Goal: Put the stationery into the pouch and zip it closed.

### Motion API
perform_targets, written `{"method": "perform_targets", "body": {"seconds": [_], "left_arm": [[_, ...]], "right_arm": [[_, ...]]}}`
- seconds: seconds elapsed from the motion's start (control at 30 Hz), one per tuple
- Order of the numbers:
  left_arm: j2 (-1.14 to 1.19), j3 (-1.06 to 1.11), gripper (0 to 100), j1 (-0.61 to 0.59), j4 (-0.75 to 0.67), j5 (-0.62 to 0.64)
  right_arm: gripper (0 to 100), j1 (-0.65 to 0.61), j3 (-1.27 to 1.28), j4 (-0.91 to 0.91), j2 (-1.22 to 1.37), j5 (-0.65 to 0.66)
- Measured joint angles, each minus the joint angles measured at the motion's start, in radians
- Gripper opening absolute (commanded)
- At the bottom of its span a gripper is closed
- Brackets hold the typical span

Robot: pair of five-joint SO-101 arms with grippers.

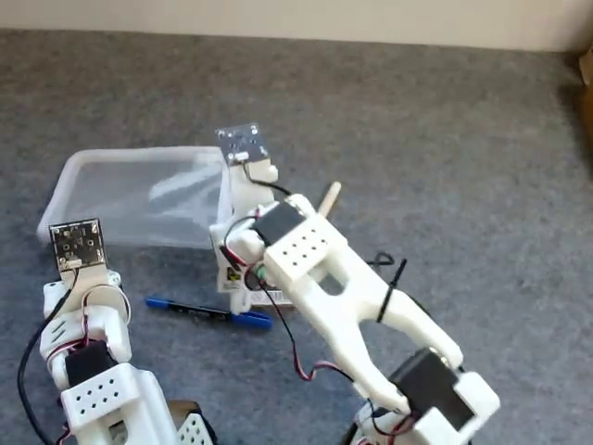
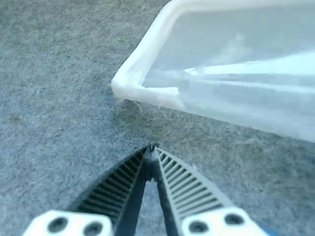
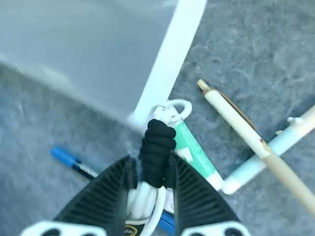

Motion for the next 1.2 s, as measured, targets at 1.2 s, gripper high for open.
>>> {"method": "perform_targets", "body": {"seconds": [1.2], "left_arm": [[-0.005, -0.609, 37, 0.253, 0.614, 0.204]], "right_arm": [[0.5, -0.084, 0.038, -0.058, -0.247, 0.535]]}}
